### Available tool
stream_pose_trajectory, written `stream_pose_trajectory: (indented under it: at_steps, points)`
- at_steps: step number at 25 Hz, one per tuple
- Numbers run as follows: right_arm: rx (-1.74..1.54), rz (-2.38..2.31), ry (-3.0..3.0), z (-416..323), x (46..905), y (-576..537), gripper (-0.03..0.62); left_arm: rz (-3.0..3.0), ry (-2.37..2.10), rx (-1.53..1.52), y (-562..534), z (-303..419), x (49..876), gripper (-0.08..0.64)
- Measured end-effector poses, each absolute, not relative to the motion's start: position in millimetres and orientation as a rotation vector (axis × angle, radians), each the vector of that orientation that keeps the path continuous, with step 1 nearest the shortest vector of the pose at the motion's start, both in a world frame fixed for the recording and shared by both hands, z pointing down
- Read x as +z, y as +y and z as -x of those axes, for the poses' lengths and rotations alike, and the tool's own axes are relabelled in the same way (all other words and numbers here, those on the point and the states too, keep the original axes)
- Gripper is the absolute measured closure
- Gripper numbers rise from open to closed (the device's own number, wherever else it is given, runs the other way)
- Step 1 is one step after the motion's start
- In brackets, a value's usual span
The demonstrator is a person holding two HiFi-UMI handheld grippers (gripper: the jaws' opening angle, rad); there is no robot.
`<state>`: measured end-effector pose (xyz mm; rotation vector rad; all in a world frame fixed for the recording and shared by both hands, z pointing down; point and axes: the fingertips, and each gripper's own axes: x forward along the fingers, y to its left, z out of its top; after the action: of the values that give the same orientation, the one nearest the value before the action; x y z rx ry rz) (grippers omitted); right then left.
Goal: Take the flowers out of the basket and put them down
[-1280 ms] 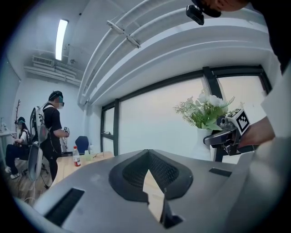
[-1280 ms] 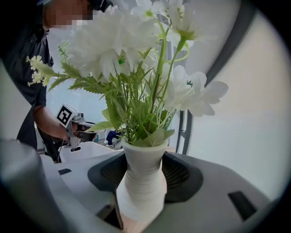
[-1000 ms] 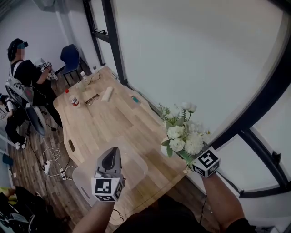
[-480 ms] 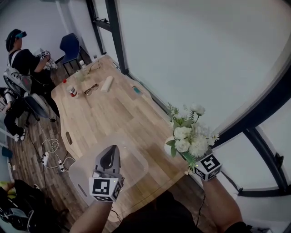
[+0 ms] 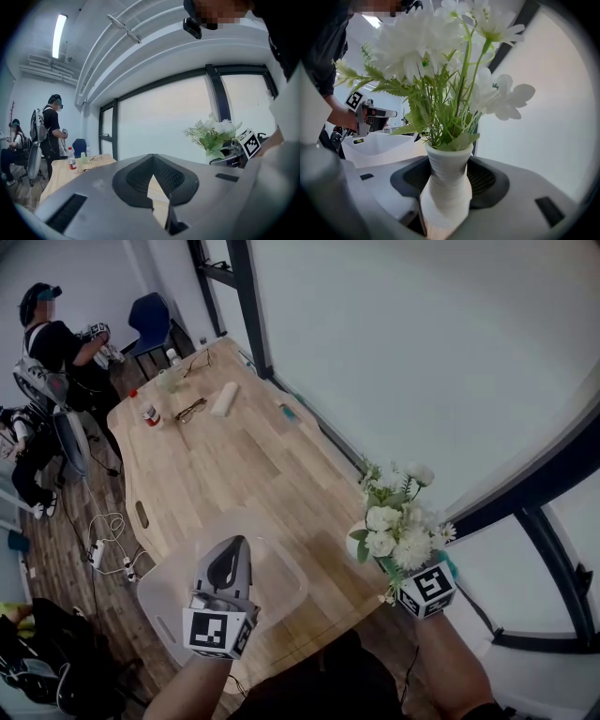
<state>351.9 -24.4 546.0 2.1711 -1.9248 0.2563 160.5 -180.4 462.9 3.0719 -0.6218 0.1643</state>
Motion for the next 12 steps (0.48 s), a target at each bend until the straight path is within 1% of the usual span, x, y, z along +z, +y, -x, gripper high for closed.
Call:
stream_pose_trajectory:
  at_steps: [12]
  points:
    - [0.331, -2.172, -1.865, -361, 622, -37, 0.334, -3.006, -0.71, 0.316, -189, -154, 497, 0.555]
